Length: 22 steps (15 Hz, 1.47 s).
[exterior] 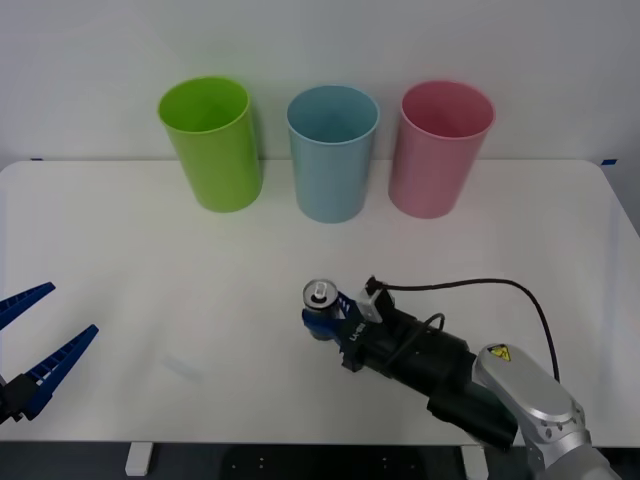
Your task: Grasp the object on the table and drop it into the matching bin: aluminum can to the light blue bin, PET bottle to the pink bin.
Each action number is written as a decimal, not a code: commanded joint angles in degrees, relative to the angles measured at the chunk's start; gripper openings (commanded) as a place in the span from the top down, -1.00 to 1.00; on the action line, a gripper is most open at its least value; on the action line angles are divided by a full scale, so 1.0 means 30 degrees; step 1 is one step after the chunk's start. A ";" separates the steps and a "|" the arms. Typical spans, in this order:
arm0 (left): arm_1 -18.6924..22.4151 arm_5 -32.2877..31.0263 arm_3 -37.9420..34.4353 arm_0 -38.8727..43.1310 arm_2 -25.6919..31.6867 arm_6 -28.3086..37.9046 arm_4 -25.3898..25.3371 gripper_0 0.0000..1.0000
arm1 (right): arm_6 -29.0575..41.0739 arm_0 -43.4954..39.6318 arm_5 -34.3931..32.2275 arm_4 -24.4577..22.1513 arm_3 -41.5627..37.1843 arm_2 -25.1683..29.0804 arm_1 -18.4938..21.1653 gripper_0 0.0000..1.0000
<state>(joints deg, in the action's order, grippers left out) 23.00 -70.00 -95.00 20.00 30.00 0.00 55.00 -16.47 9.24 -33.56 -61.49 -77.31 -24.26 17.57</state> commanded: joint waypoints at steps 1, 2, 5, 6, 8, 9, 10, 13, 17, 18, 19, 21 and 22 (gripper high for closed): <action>0.0000 0.0000 0.0000 0.0001 0.0000 0.0000 0.0000 -1.00 | 0.0247 -0.0119 -0.0297 0.1045 -0.0685 0.0559 0.0619 1.00; 0.0000 0.0000 0.0000 0.0001 0.0000 0.0000 0.0000 -1.00 | 0.0481 -0.0207 -0.0268 0.1367 -0.1154 0.0705 0.1000 1.00; 0.0000 0.0000 0.0000 0.0001 0.0000 0.0000 0.0000 -1.00 | 0.2620 -0.0676 -0.0268 0.1543 -0.3205 0.1233 0.2201 1.00; 0.0000 0.0000 0.0000 0.0001 0.0000 0.0000 0.0000 -1.00 | 0.3235 -0.0881 -0.0268 0.1543 -0.3762 0.1408 0.2465 1.00; 0.0000 0.0000 0.0000 0.0001 0.0000 0.0000 0.0000 -1.00 | 0.4817 -0.1174 -0.0238 0.1543 -0.5080 0.1994 0.3080 1.00; 0.0000 0.0000 0.0000 0.0001 0.0000 0.0000 0.0000 -1.00 | 0.5374 -0.1233 -0.0238 0.1543 -0.5549 0.2258 0.3285 1.00; 0.0000 0.0000 0.0000 0.0001 0.0000 0.0000 0.0000 -1.00 | 0.5843 -0.1233 -0.0238 0.1543 -0.5900 0.2463 0.3490 1.00; 0.0000 0.0000 0.0000 0.0001 0.0000 0.0000 0.0000 -1.00 | 0.7308 -0.1174 -0.0121 0.1397 -0.7101 0.3137 0.4018 1.00; 0.0000 0.0000 0.0000 0.0001 0.0000 0.0000 0.0000 -1.00 | 0.8128 -0.0530 -0.0033 0.1250 -0.7892 0.3811 0.4340 1.00; 0.0000 0.0000 0.0000 0.0001 0.0000 0.0000 0.0000 -1.00 | 0.8274 -0.0207 0.0025 0.1250 -0.7892 0.3928 0.4457 1.00; 0.0000 0.0000 0.0000 0.0001 0.0000 0.0000 0.0000 -1.00 | 0.8597 0.0144 0.0201 0.1221 -0.7892 0.3957 0.4545 1.00; 0.0000 0.0000 0.0000 0.0001 0.0000 0.0000 0.0000 -1.00 | 0.9827 0.0877 0.0347 0.0840 -0.7892 0.4104 0.4633 1.00; 0.0000 0.0000 0.0000 0.0001 0.0000 0.0000 0.0000 -1.00 | 1.0384 0.1287 0.0435 0.0547 -0.7892 0.4191 0.4633 1.00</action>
<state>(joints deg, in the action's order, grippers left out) 23.00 -70.00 -95.00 20.00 30.00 0.00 55.00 13.45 12.19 -32.45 -59.20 -100.99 -11.90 31.46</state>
